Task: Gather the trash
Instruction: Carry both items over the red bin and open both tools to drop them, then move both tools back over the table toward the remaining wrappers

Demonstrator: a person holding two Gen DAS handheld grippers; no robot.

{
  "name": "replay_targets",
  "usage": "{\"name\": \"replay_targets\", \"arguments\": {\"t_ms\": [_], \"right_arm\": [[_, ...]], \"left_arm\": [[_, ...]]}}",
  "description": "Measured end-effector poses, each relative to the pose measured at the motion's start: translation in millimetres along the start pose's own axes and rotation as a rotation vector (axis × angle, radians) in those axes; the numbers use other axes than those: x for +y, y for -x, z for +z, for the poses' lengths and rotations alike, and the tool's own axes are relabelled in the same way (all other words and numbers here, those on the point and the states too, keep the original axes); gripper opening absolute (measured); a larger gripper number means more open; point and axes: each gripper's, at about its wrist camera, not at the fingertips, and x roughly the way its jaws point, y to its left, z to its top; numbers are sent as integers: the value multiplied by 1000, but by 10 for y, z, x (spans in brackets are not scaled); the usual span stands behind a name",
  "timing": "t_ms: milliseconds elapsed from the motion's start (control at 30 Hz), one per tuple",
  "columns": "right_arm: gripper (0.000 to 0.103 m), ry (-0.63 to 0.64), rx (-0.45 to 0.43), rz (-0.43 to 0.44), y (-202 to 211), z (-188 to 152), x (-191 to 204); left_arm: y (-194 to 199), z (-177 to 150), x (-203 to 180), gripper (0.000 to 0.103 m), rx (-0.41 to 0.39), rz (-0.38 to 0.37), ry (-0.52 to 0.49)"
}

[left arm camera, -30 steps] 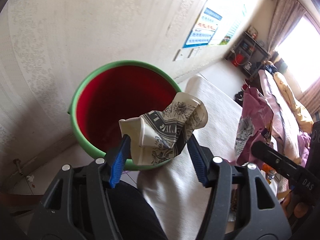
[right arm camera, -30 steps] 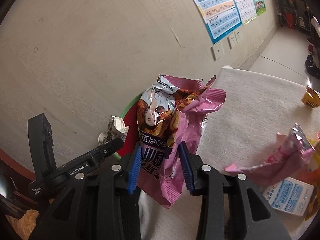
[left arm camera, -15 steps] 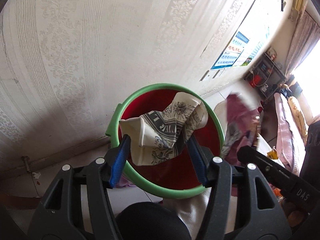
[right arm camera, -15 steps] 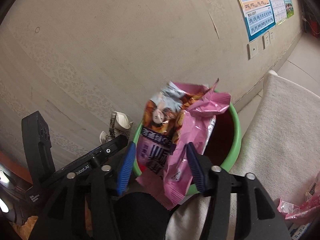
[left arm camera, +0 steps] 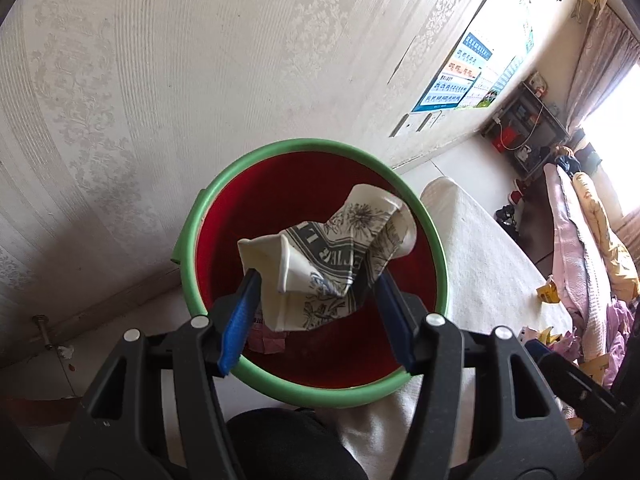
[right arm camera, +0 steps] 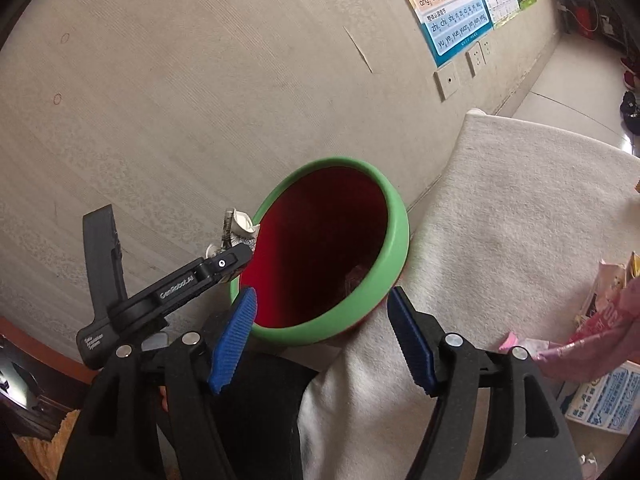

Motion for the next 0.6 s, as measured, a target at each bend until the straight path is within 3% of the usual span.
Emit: {"name": "replay_targets", "arguments": {"t_ms": [200, 267, 600], "right_arm": [[67, 26, 9, 8, 105, -168, 73], [67, 39, 5, 6, 130, -198, 108], [67, 86, -69, -33, 421, -214, 163]], "left_arm": [[-85, -25, -62, 60, 28, 8, -8], [-63, -54, -86, 67, 23, 16, -18], [133, -203, -283, 70, 6, 10, -70]]}}
